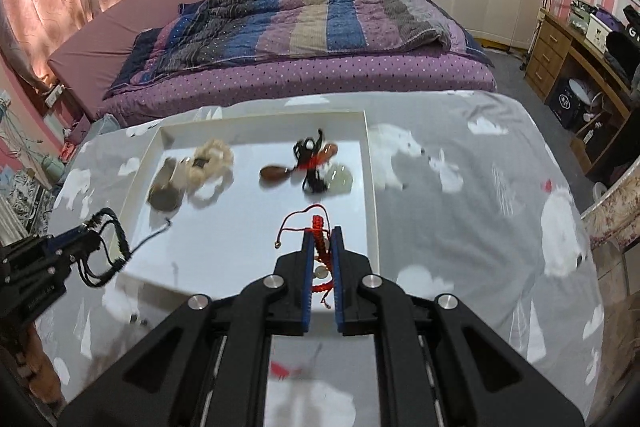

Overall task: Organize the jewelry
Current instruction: 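Carry the bracelet and red-corded charm over the white tray and lower them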

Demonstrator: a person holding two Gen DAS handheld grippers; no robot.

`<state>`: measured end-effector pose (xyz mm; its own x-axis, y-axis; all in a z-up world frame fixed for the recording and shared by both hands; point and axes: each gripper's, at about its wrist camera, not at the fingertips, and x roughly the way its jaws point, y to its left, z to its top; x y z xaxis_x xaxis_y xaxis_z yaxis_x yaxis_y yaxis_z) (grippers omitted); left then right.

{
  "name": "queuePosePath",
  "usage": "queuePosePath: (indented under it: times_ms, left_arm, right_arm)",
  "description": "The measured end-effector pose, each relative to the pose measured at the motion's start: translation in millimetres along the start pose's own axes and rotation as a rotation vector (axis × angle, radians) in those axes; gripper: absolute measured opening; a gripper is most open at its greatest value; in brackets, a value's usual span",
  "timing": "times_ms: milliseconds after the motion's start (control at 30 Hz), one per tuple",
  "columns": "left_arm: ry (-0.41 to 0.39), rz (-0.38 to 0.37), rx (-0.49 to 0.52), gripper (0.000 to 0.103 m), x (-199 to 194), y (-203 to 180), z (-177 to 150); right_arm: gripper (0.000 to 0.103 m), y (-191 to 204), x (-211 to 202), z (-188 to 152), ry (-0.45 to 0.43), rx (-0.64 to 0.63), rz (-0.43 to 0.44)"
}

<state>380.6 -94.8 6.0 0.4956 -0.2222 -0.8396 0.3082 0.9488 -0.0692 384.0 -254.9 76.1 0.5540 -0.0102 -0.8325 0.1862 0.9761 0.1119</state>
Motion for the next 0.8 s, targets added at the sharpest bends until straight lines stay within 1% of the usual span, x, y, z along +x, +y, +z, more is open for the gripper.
queuePosePath:
  times_ms: [167,233,333,433,500,633,800]
  left_arm:
    - [0.02,-0.007,0.007,0.016,33,-16,20]
    - [0.021,0.007,0.016,0.016,49,-22,25]
    - [0.051,-0.006,0.002,0.016,71,-25,30]
    - [0.064,-0.004,0.007,0.016,89,-31,32]
    - [0.072,0.004,0.006,0.016,100,-33,32]
    - [0.095,-0.005,-0.014,0.016,117,-32,36]
    - [0.114,0.006,-0.011,0.016,130,-30,36]
  right_arm:
    - [0.008,0,32,18,0.01,0.001,0.002]
    - [0.008,0,44,20,0.003,0.001,0.009]
    - [0.008,-2,69,18,0.028,0.003,0.008]
    - [0.008,-3,87,13,0.048,0.008,-0.002]
    - [0.008,-4,95,10,0.048,0.008,-0.013]
    - [0.008,-3,110,9,0.06,0.008,-0.011]
    - [0.008,-2,124,7,0.078,0.009,-0.013]
